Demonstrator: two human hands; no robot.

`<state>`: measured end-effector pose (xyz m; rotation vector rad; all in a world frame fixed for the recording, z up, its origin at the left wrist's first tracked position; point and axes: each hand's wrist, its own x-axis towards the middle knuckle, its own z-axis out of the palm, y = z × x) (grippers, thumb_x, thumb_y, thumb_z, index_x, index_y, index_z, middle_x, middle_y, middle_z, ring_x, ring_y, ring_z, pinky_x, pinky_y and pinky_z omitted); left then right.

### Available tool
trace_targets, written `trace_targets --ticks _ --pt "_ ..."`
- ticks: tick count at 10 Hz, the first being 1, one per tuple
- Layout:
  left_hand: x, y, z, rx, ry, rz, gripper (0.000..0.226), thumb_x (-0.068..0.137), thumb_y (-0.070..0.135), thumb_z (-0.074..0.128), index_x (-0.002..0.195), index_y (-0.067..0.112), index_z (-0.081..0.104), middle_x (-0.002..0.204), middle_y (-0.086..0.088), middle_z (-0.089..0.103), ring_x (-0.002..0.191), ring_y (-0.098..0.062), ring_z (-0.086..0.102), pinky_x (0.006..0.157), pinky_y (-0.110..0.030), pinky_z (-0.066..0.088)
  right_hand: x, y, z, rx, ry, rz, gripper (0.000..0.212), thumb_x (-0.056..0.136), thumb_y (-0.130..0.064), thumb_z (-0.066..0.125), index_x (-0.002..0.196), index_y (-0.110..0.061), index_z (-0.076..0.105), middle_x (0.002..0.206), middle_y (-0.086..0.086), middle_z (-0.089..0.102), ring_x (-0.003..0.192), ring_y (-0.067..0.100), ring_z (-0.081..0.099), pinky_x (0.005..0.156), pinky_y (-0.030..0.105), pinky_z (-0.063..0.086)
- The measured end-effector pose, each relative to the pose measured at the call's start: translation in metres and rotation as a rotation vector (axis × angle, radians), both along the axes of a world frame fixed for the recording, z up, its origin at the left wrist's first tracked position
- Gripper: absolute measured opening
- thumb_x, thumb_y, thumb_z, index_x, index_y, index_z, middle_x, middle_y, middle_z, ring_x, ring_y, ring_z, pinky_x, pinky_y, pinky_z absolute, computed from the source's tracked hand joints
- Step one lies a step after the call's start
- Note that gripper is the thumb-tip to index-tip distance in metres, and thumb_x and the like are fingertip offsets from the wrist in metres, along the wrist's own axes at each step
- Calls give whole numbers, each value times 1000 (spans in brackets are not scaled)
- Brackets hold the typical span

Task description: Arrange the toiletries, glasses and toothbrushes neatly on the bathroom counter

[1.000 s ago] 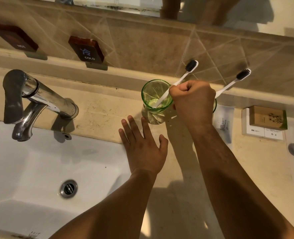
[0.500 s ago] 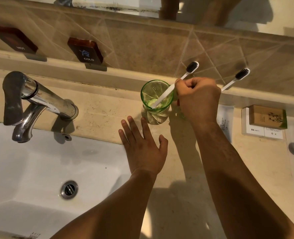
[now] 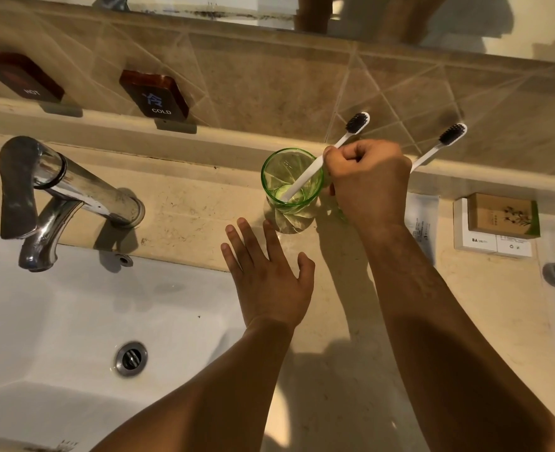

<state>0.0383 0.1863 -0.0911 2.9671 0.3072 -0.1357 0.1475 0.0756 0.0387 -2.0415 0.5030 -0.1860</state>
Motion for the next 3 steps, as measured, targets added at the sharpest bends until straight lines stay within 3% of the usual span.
trace_targets --ticks 2,3 --pt "-1 -1 5 -18 -22 1 85 96 69 14 164 18 18 172 -20 3 159 -41 -4 126 -59 7 -6 -3 5 -4 -18 -11 25 90 -32 74 80 -9 78 67 3 71 64 20 71 71 40 61" --pt "-1 1 2 -13 -54 4 84 96 68 18 163 16 21 172 -21 6 159 -42 -1 126 -59 8 -16 -4 6 -33 -31 -28 24 92 -34 70 81 -15 78 64 -7 68 59 7 65 69 28 58"
